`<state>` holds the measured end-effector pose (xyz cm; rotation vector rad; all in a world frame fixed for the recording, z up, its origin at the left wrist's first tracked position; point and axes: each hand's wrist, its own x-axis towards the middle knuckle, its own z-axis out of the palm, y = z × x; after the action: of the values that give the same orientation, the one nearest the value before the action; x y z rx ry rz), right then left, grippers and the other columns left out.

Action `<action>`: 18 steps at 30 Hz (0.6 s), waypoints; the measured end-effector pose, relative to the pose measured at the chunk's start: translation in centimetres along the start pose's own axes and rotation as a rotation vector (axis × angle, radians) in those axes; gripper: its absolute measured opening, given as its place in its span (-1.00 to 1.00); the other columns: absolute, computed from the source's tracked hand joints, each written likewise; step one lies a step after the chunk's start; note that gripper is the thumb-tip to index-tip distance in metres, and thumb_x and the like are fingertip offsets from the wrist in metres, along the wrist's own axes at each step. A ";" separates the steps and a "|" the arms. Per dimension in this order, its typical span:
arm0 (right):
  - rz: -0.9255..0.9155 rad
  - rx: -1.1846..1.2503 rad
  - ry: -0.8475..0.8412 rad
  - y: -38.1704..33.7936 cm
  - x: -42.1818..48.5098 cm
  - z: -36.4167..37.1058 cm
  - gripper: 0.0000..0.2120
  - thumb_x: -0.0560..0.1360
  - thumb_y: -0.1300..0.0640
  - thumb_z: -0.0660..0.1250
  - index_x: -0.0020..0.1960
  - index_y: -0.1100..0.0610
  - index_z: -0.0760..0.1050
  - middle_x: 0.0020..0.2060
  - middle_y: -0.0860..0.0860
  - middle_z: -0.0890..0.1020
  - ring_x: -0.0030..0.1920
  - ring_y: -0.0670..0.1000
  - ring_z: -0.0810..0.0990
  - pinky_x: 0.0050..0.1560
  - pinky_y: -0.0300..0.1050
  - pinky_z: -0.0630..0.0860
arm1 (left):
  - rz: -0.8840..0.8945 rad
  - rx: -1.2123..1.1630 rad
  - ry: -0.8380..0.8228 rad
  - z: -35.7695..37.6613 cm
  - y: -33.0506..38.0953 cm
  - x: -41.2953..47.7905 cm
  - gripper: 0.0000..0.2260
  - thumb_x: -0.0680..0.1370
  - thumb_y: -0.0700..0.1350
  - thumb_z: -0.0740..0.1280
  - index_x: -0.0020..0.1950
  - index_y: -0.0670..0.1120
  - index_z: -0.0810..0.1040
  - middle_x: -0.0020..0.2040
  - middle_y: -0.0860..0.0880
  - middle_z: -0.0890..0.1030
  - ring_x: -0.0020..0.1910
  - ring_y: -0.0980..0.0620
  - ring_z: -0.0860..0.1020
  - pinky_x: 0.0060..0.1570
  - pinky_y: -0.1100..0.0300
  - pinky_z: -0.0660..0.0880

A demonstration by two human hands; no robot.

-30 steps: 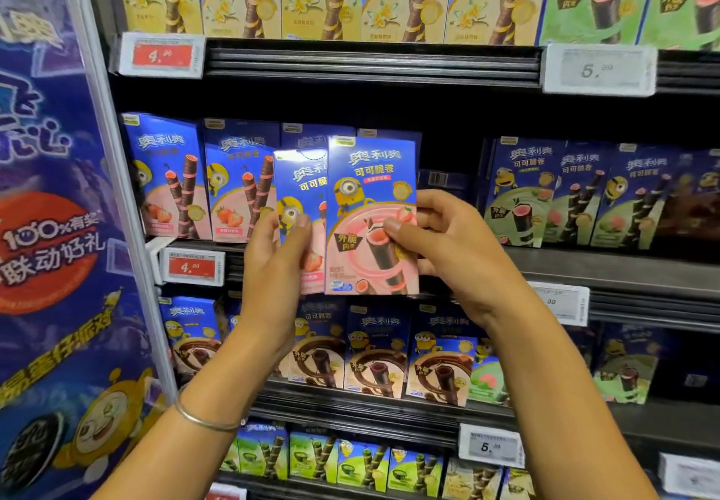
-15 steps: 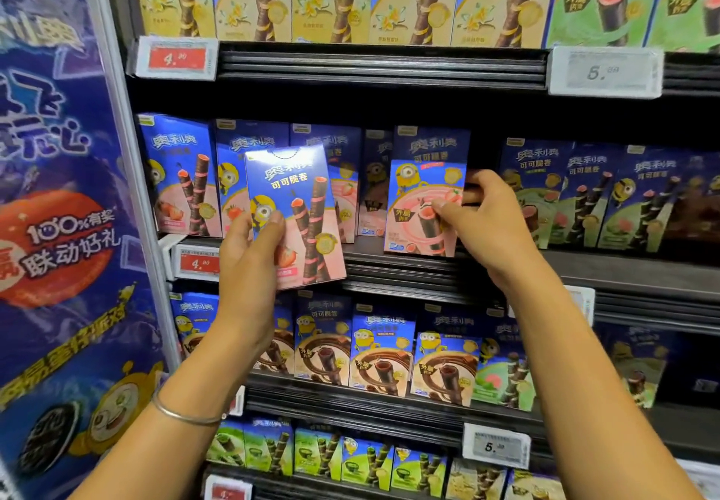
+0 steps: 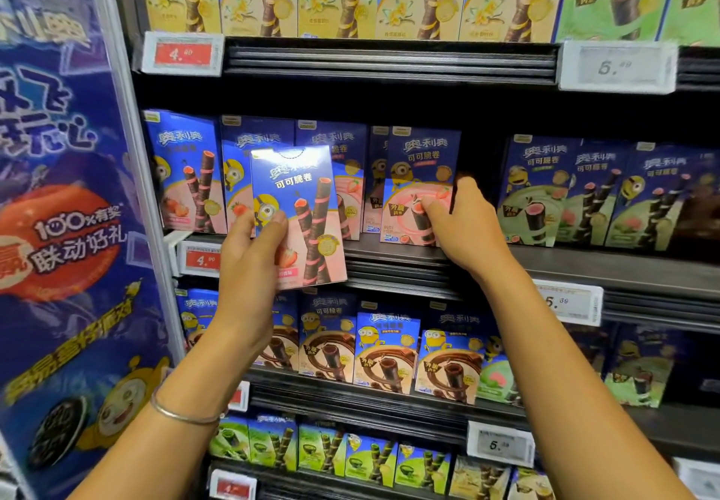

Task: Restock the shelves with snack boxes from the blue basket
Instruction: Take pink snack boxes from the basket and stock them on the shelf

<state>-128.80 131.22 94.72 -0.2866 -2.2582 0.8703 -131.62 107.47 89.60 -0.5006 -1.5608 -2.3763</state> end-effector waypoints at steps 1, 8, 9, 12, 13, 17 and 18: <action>0.009 -0.003 -0.022 0.0 0.1 0.1 -0.75 0.62 -0.01 0.30 0.10 0.13 0.32 0.15 0.15 0.57 0.05 0.16 0.52 -0.07 -0.02 0.41 | -0.003 -0.004 0.003 0.0 0.1 0.0 -0.84 0.69 -0.11 0.28 0.18 -0.17 0.56 0.03 -0.12 0.65 0.02 -0.16 0.62 0.13 -0.17 0.55; 0.009 -0.022 -0.066 -0.5 0.6 1.0 -0.79 0.65 -0.01 0.25 0.09 0.10 0.29 0.19 0.18 0.56 -0.04 0.10 0.46 -0.22 -0.07 0.34 | -0.024 -0.032 -0.001 -0.1 0.6 -0.1 -0.72 0.60 -0.03 0.33 0.21 -0.18 0.57 0.07 -0.13 0.66 0.05 -0.20 0.62 0.19 -0.30 0.53; 0.008 -0.019 -0.070 -0.6 0.7 1.2 -0.79 0.65 -0.01 0.26 0.10 0.11 0.30 0.19 0.18 0.56 -0.04 0.10 0.46 -0.18 -0.08 0.36 | -0.025 -0.034 -0.004 -0.1 0.7 -0.1 -0.71 0.58 -0.01 0.34 0.20 -0.16 0.58 0.07 -0.13 0.66 0.06 -0.20 0.63 0.19 -0.30 0.54; 0.001 -0.020 -0.091 -0.8 0.7 1.8 -0.71 0.64 -0.02 0.27 0.22 0.16 0.37 0.25 0.19 0.55 0.00 0.09 0.46 -0.05 -0.07 0.37 | -0.028 -0.039 -0.014 -0.2 0.8 -0.2 -0.66 0.56 0.00 0.34 0.20 -0.22 0.54 0.07 -0.15 0.65 0.05 -0.21 0.62 0.21 -0.38 0.51; -0.003 -0.034 -0.098 -0.9 0.7 2.0 -0.67 0.65 -0.02 0.27 0.27 0.18 0.37 0.27 0.19 0.55 0.03 0.10 0.47 -0.04 -0.07 0.38 | -0.032 -0.040 -0.015 -0.3 0.8 -0.2 -0.64 0.56 0.00 0.34 0.22 -0.24 0.52 0.07 -0.16 0.64 0.05 -0.21 0.61 0.21 -0.40 0.50; 0.007 0.001 -0.106 -0.8 0.9 2.2 -0.58 0.61 -0.05 0.31 0.30 0.22 0.36 0.28 0.18 0.53 0.22 0.20 0.53 0.13 0.07 0.51 | -0.050 -0.041 -0.009 -0.5 0.6 -0.1 -0.65 0.56 0.00 0.35 0.23 -0.21 0.56 0.09 -0.15 0.66 0.07 -0.20 0.62 0.23 -0.38 0.50; 0.031 0.050 -0.119 -0.6 1.0 2.2 -0.55 0.59 -0.08 0.34 0.29 0.22 0.37 0.25 0.15 0.53 0.21 0.17 0.54 0.14 0.08 0.53 | -0.050 -0.038 -0.011 -0.6 0.6 -0.1 -0.67 0.56 0.00 0.35 0.23 -0.18 0.58 0.10 -0.14 0.67 0.07 -0.19 0.63 0.24 -0.35 0.52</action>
<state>-131.02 130.08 94.47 -0.2536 -2.3423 0.9817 -131.41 106.71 89.84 -0.4888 -1.5534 -2.4490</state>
